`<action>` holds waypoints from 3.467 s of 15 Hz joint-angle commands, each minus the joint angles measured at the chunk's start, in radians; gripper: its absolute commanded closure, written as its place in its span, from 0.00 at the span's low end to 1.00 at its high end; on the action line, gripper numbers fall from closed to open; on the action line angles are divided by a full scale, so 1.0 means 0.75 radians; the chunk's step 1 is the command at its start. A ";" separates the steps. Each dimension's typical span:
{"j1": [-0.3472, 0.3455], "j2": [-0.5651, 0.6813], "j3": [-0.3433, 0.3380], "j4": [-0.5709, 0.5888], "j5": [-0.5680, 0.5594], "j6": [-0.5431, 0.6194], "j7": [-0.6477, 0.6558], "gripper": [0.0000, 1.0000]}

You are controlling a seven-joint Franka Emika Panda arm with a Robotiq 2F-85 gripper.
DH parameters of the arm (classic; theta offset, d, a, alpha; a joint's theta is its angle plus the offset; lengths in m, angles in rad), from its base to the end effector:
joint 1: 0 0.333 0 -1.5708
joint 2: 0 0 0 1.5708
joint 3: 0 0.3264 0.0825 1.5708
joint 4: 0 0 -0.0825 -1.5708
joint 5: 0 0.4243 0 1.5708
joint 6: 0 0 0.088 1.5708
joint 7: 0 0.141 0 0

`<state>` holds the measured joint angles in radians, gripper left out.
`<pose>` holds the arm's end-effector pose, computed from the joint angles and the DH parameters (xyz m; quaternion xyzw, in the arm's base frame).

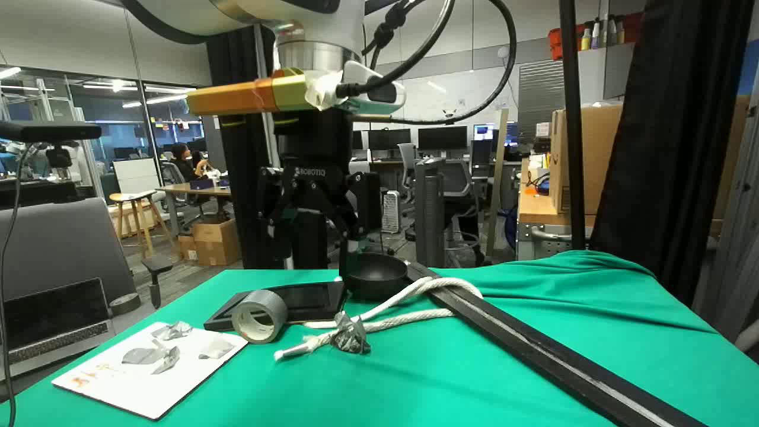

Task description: Put the grey masking tape in the black bowl

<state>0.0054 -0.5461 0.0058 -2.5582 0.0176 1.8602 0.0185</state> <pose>0.3855 0.0061 0.3955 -0.9971 0.0073 0.0760 0.0056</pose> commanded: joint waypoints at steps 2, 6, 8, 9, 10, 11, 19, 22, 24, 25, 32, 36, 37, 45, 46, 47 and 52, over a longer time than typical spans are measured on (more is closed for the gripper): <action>-0.001 0.000 0.001 0.002 0.000 -0.002 -0.001 0.00; -0.001 0.000 0.001 0.003 0.000 -0.002 -0.001 0.00; -0.001 0.000 0.001 0.003 0.000 -0.002 -0.001 0.00; -0.001 0.000 0.001 0.003 0.000 -0.002 -0.001 0.00; -0.001 0.000 0.001 0.003 0.000 -0.002 -0.001 0.00; -0.001 0.000 0.001 0.003 0.000 -0.002 -0.001 0.00; 0.005 0.010 -0.001 0.009 0.037 -0.047 0.020 0.00; 0.003 0.028 0.004 0.037 0.088 -0.133 0.073 0.00; 0.000 0.041 0.027 0.053 0.135 -0.196 0.163 0.00; 0.002 0.050 0.040 0.063 0.156 -0.230 0.202 0.00; 0.045 0.182 0.230 0.211 0.362 -0.230 0.643 0.00; 0.069 0.299 0.341 0.334 0.426 -0.204 0.934 0.00; 0.078 0.333 0.365 0.361 0.422 -0.190 1.010 0.00; 0.182 0.591 0.416 0.564 0.378 -0.169 1.389 0.00; 0.195 0.619 0.410 0.591 0.371 -0.178 1.397 0.00; 0.207 0.651 0.403 0.620 0.366 -0.201 1.370 0.00; 0.240 0.800 0.373 0.758 0.363 -0.325 1.324 0.00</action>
<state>0.1597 -0.0289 0.3121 -2.0937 0.3095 1.7031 1.0184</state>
